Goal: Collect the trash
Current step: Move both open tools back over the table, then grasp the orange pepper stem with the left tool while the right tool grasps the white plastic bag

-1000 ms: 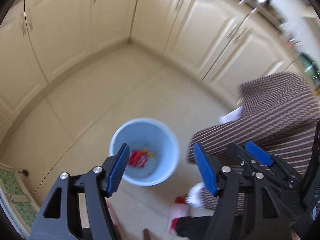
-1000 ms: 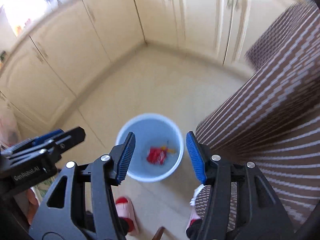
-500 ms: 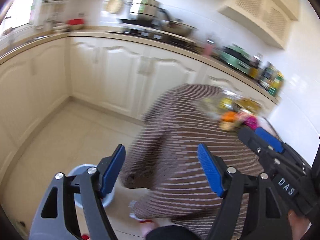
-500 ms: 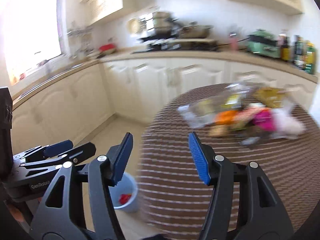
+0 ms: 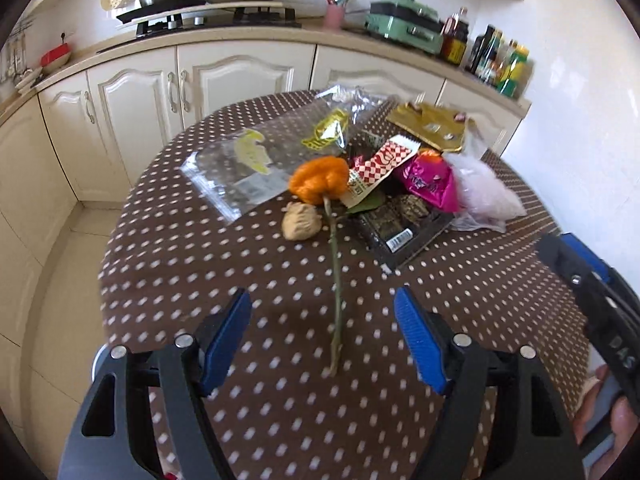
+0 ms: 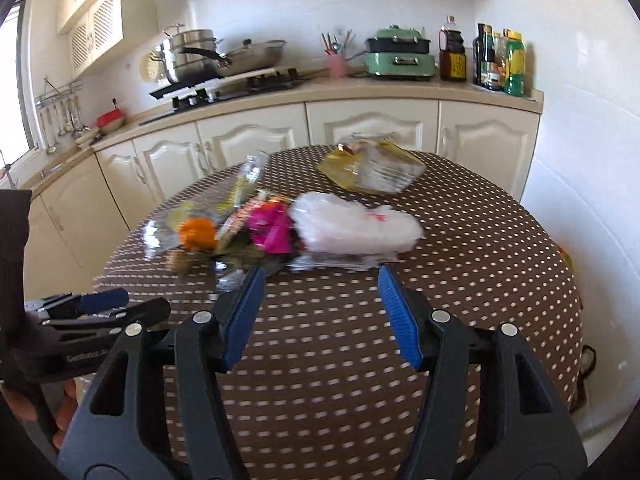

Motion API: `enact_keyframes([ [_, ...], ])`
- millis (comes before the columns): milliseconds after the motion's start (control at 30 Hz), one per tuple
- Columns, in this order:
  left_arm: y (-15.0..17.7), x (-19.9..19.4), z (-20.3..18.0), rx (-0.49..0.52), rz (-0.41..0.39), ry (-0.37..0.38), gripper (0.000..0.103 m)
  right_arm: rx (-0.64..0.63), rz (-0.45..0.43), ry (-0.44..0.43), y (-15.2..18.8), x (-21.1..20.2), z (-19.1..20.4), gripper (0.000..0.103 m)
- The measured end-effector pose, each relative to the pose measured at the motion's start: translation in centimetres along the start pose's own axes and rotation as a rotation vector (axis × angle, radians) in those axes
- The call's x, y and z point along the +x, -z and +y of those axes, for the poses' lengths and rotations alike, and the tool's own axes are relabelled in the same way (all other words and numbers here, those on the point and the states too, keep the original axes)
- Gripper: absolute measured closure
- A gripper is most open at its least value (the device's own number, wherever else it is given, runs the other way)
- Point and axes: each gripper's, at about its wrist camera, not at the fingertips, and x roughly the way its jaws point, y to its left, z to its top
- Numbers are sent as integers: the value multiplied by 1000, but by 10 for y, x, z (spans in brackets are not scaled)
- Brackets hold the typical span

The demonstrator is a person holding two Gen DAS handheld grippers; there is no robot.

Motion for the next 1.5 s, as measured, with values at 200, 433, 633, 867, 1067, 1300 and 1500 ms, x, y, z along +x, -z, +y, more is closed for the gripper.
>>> enact_keyframes([
  [200, -19, 25, -11, 20, 40, -19, 68, -12, 36, 26, -11, 22, -20, 42],
  [433, -27, 25, -10, 18, 0, -3, 100, -98, 45, 45, -25, 43, -16, 34],
  [633, -26, -3, -12, 15, -90, 46, 100, -221, 72, 73, -38, 70, 6, 31],
  [867, -21, -28, -8, 12, -153, 96, 100, -232, 136, 56, -36, 95, 8, 66],
  [1067, -13, -60, 3, -7, -214, 150, 100, -163, 16, 68, -42, 54, 6, 88],
  [1300, -4, -99, 29, -43, -286, 190, 100, -140, -130, 60, -51, -5, 28, 91],
  [1500, 12, -133, 70, -94, -336, 194, 100, -194, -203, -69, -55, -44, 90, 92],
])
